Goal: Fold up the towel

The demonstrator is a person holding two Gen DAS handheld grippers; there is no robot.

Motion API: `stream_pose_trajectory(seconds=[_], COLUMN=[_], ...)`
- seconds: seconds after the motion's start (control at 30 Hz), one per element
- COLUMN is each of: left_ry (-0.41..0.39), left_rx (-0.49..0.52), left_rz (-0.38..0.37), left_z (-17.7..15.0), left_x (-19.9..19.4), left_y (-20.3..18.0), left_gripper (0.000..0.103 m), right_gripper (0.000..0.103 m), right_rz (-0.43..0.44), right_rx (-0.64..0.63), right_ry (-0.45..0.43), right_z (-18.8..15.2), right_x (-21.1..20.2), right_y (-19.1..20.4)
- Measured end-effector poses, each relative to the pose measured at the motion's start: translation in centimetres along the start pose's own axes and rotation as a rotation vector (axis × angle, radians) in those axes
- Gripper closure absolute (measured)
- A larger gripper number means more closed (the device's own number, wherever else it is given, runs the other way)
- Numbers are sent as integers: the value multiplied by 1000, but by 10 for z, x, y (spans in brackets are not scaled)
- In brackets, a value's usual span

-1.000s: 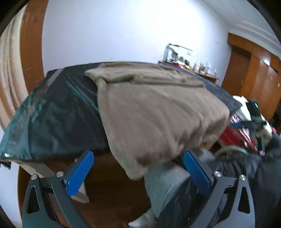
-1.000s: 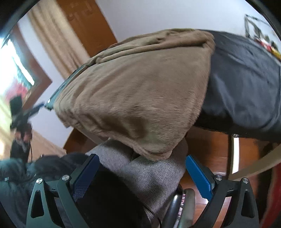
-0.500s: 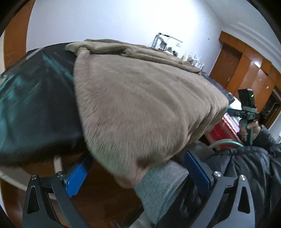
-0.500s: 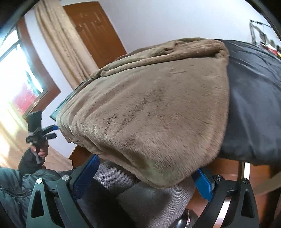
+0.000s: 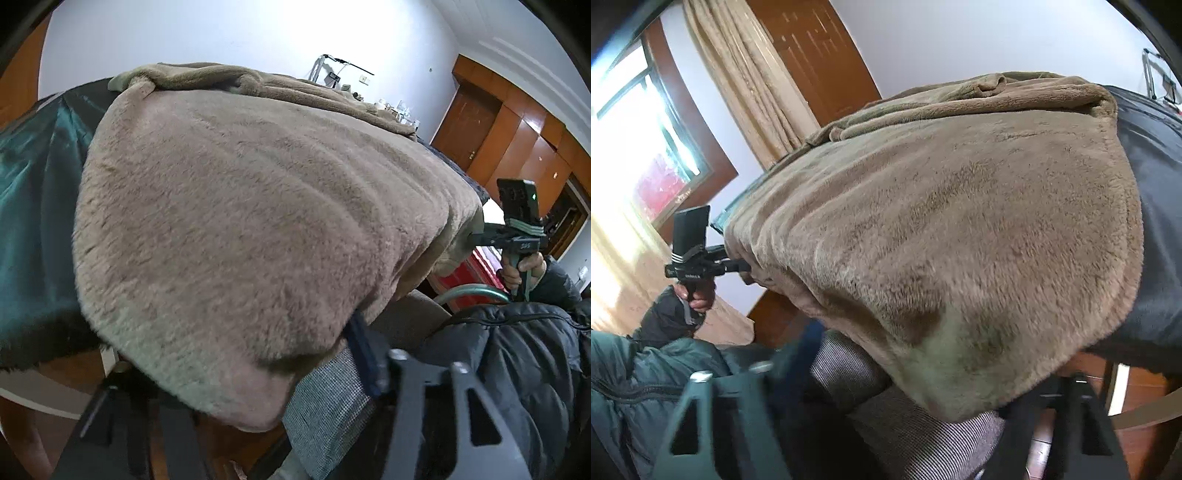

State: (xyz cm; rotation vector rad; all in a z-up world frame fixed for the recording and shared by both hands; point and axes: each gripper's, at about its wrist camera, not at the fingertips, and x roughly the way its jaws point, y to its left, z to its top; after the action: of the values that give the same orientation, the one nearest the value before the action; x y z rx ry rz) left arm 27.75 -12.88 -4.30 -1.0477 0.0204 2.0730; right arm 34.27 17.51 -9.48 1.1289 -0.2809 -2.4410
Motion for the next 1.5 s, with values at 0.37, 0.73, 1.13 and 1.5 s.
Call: stream_pose_trajectory(seconds=[0.37, 0.73, 1.13, 1.5], left_ry=[18, 7, -183, -319], left_rx=[-23, -4, -28, -260], left_rz=[16, 50, 35, -51], left_z=[-3, 8, 53, 141], left_x=[-1, -30, -110, -138], left_y=[1, -23, -43, 4], left_gripper=[62, 90, 90, 90], right_gripper=[47, 87, 88, 88], right_rz=[-8, 80, -26, -166], right_rx=[-21, -97, -192, -183], right_ry=[69, -121, -375, -603], right_z=[-12, -5, 26, 107], right_x=[8, -54, -105, -145], right_y=[11, 41, 65, 63])
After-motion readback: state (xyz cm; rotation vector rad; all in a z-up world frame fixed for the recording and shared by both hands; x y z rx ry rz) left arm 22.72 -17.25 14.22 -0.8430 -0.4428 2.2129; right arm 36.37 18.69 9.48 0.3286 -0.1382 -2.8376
